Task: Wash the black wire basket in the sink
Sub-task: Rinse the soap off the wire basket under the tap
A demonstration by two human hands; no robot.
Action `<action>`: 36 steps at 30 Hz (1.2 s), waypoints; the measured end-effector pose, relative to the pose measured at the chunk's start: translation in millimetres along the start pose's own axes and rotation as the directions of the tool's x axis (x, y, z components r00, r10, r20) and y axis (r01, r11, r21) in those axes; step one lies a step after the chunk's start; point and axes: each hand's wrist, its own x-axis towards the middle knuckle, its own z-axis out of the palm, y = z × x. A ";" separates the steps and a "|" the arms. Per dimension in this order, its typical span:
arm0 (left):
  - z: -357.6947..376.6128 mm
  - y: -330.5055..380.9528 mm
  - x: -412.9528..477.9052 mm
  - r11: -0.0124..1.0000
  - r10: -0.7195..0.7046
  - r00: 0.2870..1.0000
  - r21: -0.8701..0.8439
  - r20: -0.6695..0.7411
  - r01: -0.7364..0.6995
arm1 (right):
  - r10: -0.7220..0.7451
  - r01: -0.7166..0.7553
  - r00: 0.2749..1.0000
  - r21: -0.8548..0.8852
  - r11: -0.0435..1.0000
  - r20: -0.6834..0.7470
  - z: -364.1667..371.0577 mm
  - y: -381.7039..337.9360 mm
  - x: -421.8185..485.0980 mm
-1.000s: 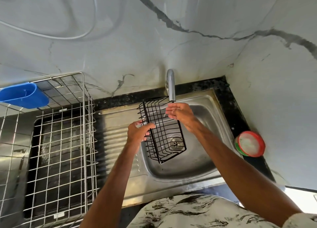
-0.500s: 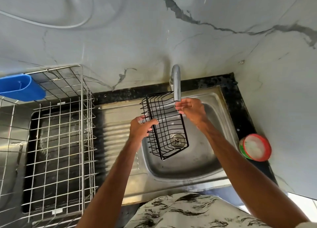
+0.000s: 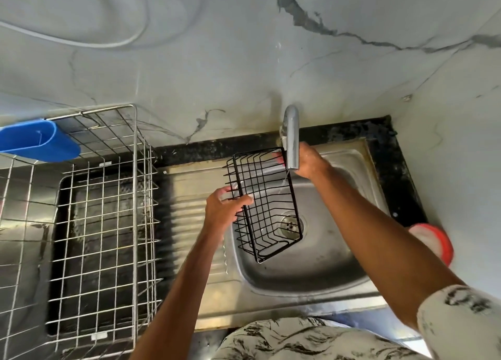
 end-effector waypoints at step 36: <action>0.4 14.4 -34.6 0.999 0.011 0.998 -0.036 0.057 -0.009 | -0.017 0.125 0.969 -0.429 0.895 0.247 -53.3 29.5 -78.7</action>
